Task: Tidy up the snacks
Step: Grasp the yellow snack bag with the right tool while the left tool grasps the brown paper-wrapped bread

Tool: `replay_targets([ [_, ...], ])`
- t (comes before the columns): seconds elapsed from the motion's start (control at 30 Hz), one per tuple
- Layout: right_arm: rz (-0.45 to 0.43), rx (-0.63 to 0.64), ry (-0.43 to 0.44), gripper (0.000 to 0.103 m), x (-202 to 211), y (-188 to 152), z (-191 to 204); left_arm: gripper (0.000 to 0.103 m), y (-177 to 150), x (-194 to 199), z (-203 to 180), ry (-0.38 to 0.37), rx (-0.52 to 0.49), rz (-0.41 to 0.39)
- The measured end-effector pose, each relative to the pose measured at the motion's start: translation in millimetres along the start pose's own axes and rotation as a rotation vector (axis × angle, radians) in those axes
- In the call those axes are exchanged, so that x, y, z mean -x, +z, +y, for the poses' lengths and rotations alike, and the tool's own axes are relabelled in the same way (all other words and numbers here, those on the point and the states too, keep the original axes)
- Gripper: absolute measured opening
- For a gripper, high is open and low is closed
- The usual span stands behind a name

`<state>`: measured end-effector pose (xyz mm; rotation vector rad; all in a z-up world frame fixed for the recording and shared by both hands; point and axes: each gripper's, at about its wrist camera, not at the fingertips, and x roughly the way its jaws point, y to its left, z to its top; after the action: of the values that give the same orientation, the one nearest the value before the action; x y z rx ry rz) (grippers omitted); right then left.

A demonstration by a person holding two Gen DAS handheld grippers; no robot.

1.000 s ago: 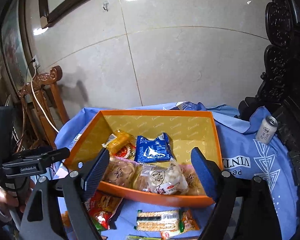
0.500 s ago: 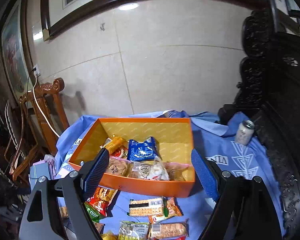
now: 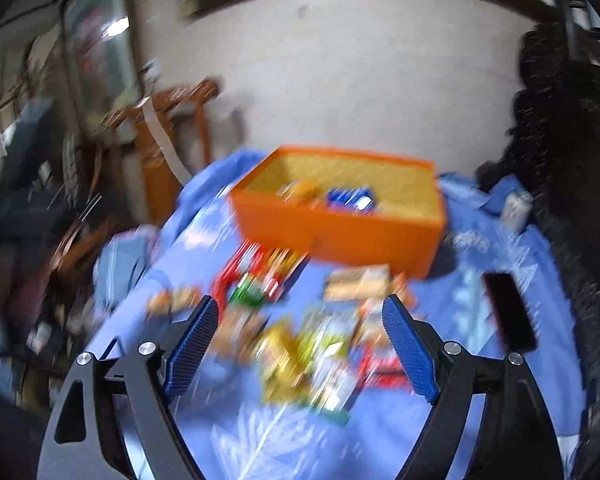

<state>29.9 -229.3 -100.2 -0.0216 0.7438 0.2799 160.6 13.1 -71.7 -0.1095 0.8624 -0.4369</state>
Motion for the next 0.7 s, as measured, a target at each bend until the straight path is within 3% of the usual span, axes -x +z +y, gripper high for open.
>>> replay_targets([
  [0.1, 0.044, 0.023, 0.032, 0.084, -9, -25, 16, 0.099, -8, -41, -12, -0.002, 0.028, 0.037],
  [0.3, 0.094, 0.069, 0.013, 0.085, -47, -43, 28, 0.099, -67, -112, -7, 0.089, 0.031, 0.183],
  [0.4, 0.112, 0.11, -0.014, 0.084, -70, -44, 28, 0.099, -92, -121, 2, 0.143, -0.035, 0.221],
  [0.5, 0.124, 0.151, -0.043, 0.084, -92, -41, 27, 0.099, -106, -117, 10, 0.149, -0.093, 0.229],
  [0.7, 0.154, 0.269, -0.054, 0.084, -130, -40, 35, 0.099, -113, -111, 28, 0.161, -0.078, 0.232],
])
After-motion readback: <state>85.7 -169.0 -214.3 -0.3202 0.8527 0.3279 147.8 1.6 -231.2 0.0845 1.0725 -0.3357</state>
